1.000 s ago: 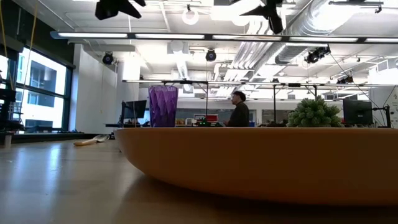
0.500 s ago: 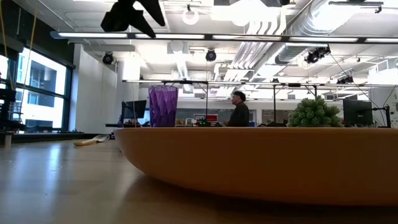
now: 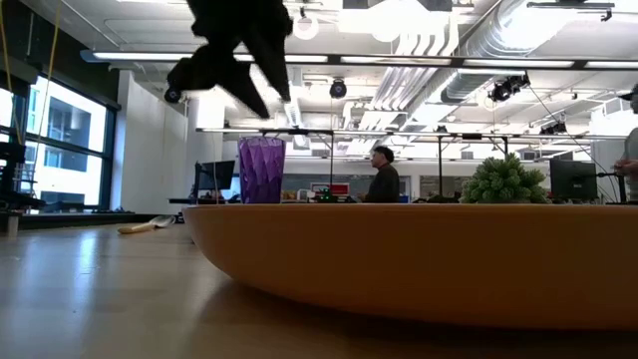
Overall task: Pick and place plate/cup/fork/spoon on tray
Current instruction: Put the orange plate to the left of the orange fork on the black serving tray
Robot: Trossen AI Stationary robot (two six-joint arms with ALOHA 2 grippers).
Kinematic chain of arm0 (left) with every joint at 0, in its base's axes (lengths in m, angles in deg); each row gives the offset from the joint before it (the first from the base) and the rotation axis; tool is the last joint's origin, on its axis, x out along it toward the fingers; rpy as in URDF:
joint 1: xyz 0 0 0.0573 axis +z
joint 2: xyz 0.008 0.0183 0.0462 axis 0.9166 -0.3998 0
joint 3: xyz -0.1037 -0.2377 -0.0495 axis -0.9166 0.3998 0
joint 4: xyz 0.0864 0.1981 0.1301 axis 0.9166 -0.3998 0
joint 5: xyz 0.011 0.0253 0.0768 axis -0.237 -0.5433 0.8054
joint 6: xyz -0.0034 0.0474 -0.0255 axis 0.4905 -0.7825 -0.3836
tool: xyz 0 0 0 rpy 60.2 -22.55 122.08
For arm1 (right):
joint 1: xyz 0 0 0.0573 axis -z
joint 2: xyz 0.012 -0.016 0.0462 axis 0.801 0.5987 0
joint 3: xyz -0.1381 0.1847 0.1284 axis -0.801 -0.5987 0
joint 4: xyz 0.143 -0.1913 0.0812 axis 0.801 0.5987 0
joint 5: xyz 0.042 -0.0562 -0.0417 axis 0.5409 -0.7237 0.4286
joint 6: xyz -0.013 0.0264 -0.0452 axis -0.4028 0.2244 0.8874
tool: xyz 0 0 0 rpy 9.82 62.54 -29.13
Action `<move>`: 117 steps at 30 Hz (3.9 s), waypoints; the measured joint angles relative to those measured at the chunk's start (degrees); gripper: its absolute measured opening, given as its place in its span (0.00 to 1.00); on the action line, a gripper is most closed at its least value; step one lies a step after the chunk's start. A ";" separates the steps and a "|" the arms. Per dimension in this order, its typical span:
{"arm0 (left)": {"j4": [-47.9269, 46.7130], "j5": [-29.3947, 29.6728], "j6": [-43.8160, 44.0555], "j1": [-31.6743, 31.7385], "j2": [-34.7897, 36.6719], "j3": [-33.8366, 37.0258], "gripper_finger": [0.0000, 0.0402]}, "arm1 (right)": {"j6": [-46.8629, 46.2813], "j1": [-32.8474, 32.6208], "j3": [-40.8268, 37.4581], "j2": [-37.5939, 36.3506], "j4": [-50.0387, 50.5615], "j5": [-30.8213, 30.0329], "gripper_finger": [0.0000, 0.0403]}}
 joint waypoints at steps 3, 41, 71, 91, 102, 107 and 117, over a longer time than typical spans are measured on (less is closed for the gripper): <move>0.40 -0.01 0.83 -0.52 -2.32 0.00 0.33 | 0.08 0.00 0.00 0.02 0.50 0.95 0.34; 5.75 -3.08 6.21 -3.64 -12.48 0.02 0.33 | 1.08 0.00 0.00 0.07 7.94 0.19 0.34; 10.48 -6.16 6.74 -3.59 -17.94 0.04 0.31 | 0.98 0.02 0.00 0.07 9.06 0.17 0.34; 14.76 -8.64 6.78 -3.24 -17.43 0.00 0.01 | 0.98 0.02 0.00 0.07 9.40 0.16 0.34; 13.91 -8.01 5.68 -0.36 -12.64 0.00 0.00 | 0.98 0.02 0.02 0.04 10.01 0.17 0.34; 12.59 -7.11 4.83 2.88 -10.32 0.00 0.00 | 0.98 0.02 0.02 0.04 10.28 0.18 0.34; 6.70 -6.97 -1.10 12.40 -7.02 0.00 0.00 | 0.98 0.02 0.02 0.04 10.68 0.18 0.34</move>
